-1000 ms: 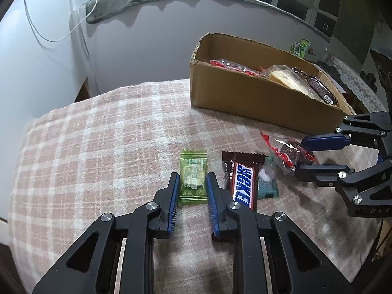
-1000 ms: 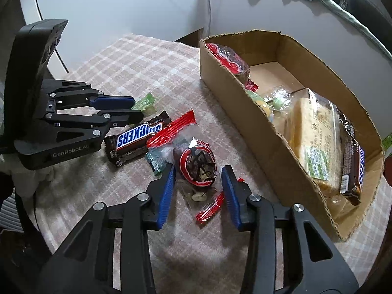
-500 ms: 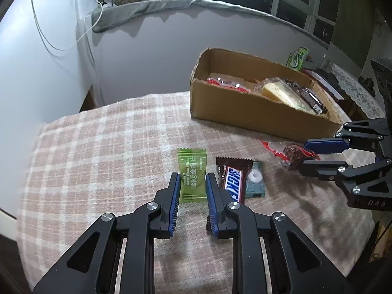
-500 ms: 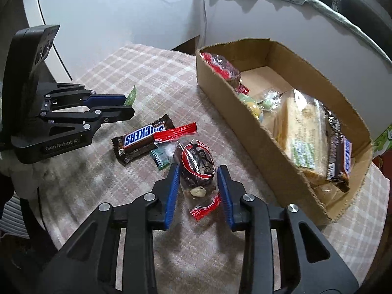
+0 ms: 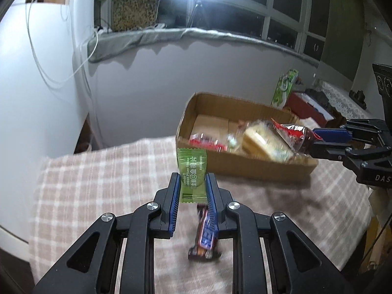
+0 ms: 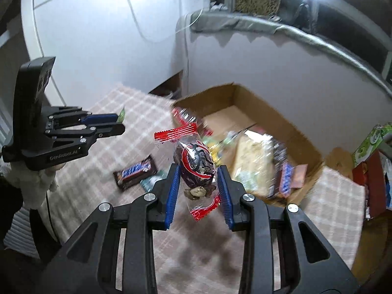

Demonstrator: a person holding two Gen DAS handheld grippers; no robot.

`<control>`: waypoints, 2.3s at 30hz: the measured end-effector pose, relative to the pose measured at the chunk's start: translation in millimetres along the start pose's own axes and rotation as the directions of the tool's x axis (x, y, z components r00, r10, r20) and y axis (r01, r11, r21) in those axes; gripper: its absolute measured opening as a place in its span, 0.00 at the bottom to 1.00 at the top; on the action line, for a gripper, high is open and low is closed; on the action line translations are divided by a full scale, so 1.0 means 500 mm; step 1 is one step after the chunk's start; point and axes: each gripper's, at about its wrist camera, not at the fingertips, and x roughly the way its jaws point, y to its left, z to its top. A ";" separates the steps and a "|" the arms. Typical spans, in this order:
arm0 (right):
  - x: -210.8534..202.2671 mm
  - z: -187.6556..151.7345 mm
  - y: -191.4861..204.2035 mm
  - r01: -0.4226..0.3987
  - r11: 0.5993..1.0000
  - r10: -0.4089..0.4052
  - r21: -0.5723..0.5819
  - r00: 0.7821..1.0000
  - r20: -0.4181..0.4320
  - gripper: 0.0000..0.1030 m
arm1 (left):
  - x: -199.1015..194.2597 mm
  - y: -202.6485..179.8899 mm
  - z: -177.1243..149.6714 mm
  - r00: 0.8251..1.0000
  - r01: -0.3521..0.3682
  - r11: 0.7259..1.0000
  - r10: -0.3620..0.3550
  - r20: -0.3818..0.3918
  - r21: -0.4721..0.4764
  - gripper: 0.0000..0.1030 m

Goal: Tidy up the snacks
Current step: 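Carry both candies over the cardboard box and open both tools, then move both open tools back toward the Snickers bar and green mint candy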

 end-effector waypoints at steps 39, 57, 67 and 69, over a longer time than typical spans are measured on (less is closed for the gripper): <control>0.168 0.098 -0.177 0.077 0.991 -0.070 0.109 0.995 -0.069 0.32 | 0.191 -0.052 0.124 0.998 0.044 0.999 -0.044 -0.047 0.006 0.20; 0.101 0.090 -0.156 0.093 0.989 -0.091 0.113 0.996 -0.024 0.57 | 0.110 -0.041 0.120 1.000 0.017 1.000 -0.017 -0.008 0.009 0.32; 0.046 0.070 -0.100 0.061 0.995 -0.062 0.081 0.998 0.011 0.57 | 0.025 -0.015 0.065 0.999 -0.040 0.999 0.040 0.023 -0.008 0.32; 0.037 0.060 -0.080 0.059 0.996 -0.061 0.060 0.998 0.017 0.57 | 0.004 -0.022 0.048 0.998 -0.054 0.999 0.054 0.036 0.000 0.32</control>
